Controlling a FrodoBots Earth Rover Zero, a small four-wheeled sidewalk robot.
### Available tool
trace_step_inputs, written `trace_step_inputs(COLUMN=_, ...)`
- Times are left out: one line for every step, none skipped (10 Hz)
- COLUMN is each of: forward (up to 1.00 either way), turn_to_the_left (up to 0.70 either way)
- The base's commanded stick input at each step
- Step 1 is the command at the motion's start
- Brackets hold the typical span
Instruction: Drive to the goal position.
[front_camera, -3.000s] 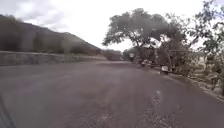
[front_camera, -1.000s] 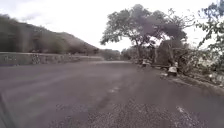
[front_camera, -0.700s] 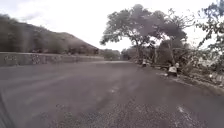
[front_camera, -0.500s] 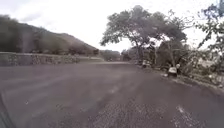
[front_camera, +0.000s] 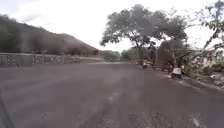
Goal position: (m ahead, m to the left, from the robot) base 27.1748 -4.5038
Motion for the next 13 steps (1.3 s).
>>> trace_step_inputs(forward=0.70, turn_to_the_left=0.00)
trace_step_inputs(forward=0.70, turn_to_the_left=0.00)
trace_step_inputs(forward=0.70, turn_to_the_left=0.00)
trace_step_inputs(forward=0.70, turn_to_the_left=0.00)
trace_step_inputs(forward=0.70, turn_to_the_left=0.00)
trace_step_inputs(forward=0.70, turn_to_the_left=0.00)
trace_step_inputs(forward=0.70, turn_to_the_left=0.00)
trace_step_inputs(forward=0.70, turn_to_the_left=0.00)
trace_step_inputs(forward=0.70, turn_to_the_left=0.00)
trace_step_inputs(forward=0.70, turn_to_the_left=0.00)
trace_step_inputs(forward=0.70, turn_to_the_left=0.00)
trace_step_inputs(forward=0.70, turn_to_the_left=0.00)
trace_step_inputs(forward=0.70, turn_to_the_left=0.00)
